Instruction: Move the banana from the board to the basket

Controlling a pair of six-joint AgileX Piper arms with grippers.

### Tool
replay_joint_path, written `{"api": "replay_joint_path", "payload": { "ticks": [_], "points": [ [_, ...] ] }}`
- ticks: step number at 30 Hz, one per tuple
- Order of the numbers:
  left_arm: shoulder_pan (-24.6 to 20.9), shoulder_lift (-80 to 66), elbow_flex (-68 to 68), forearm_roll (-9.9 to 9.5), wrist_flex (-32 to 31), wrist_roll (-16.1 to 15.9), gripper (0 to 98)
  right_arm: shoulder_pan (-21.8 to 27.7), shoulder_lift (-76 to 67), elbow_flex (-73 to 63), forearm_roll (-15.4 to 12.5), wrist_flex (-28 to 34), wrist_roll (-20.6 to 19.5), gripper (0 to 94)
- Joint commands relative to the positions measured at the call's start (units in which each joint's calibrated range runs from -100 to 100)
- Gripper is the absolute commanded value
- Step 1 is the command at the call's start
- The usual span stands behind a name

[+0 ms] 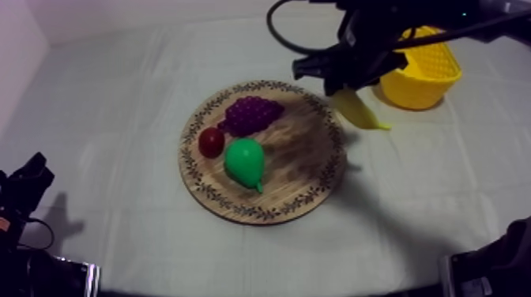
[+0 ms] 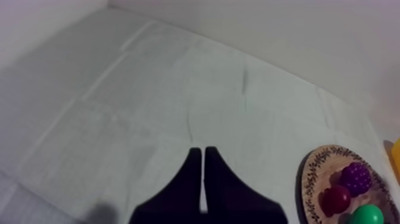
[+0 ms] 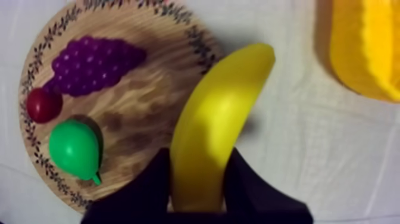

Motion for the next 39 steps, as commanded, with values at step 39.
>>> {"api": "replay_joint_path", "payload": {
  "ticks": [39],
  "points": [
    [0.0,0.0,0.0,0.03,0.0,0.0,0.1,21.5,6.9,-19.9,6.4,0.4,3.4,15.0]
  ]
}}
